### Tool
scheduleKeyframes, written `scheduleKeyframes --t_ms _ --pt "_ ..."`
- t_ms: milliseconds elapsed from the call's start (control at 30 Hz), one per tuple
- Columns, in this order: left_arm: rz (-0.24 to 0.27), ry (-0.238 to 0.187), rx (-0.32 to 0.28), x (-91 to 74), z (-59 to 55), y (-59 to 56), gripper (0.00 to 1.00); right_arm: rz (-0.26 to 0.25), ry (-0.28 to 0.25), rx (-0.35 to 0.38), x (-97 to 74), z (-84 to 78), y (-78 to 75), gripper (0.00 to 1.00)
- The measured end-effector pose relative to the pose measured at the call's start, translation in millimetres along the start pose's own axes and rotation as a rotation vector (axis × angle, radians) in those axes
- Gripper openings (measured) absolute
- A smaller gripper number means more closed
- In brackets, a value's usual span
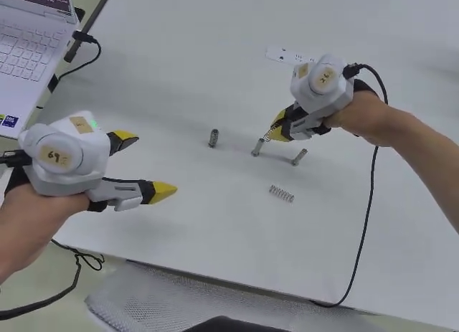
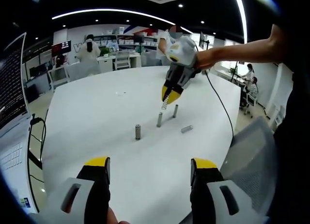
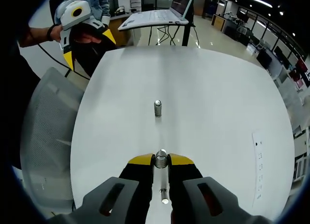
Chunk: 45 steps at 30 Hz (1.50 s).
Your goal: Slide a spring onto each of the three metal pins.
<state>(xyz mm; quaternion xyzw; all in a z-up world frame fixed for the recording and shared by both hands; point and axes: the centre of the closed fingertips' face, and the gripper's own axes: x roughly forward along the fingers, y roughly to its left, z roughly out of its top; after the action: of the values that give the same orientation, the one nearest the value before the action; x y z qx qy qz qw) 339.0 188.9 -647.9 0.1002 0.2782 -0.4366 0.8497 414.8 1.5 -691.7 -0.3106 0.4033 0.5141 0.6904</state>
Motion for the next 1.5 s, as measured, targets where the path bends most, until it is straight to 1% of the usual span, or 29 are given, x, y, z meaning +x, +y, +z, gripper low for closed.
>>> scheduleKeyframes --t_ms 333,633,867,900,1333,1500 --pt "0.011 0.001 -0.01 -3.4 -2.6 4.0 0.62 0.016 0.016 -0.01 9.1 -0.1 -0.5 0.09" --pt "0.015 0.002 -0.022 -4.6 -5.7 4.2 0.62 0.026 0.041 -0.024 15.7 -4.4 -0.6 0.09" --pt "0.018 0.003 -0.028 -5.4 -7.2 4.6 0.62 0.028 0.048 -0.03 19.4 -4.6 -0.8 0.09" --pt "0.018 0.004 -0.028 -5.4 -7.4 4.6 0.62 0.031 0.051 -0.031 21.2 -5.7 -2.6 0.09" --pt "0.019 0.004 -0.029 -5.5 -5.9 5.9 0.62 0.043 0.066 -0.042 30.4 -7.7 -5.5 0.09" --pt "0.021 0.008 -0.03 -6.4 -6.8 7.2 0.62 0.048 0.085 -0.06 35.6 -9.5 -5.4 0.09"
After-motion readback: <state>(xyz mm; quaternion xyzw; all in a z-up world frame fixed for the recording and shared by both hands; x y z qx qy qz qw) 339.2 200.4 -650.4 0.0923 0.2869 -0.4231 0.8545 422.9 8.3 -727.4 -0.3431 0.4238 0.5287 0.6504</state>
